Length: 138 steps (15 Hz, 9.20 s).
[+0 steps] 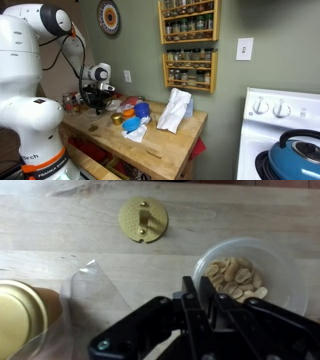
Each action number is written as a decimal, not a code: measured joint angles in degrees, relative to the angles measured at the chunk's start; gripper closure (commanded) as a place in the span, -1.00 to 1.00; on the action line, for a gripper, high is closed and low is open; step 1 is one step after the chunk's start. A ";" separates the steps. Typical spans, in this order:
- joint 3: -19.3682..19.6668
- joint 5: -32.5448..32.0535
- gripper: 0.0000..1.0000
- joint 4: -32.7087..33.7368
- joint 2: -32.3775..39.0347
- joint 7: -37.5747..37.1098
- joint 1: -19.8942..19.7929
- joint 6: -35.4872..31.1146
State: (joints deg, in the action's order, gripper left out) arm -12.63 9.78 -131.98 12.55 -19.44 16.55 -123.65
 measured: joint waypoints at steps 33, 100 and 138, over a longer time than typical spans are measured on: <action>1.19 3.00 -1.00 3.38 2.52 -41.31 -0.73 -12.35; 5.98 -4.02 -0.39 -4.65 -6.76 -3.48 -7.81 5.49; -5.06 -13.62 0.93 9.25 -10.89 -19.48 0.62 35.15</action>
State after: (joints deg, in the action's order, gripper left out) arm -17.70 -3.84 -122.73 1.66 -38.92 17.18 -88.50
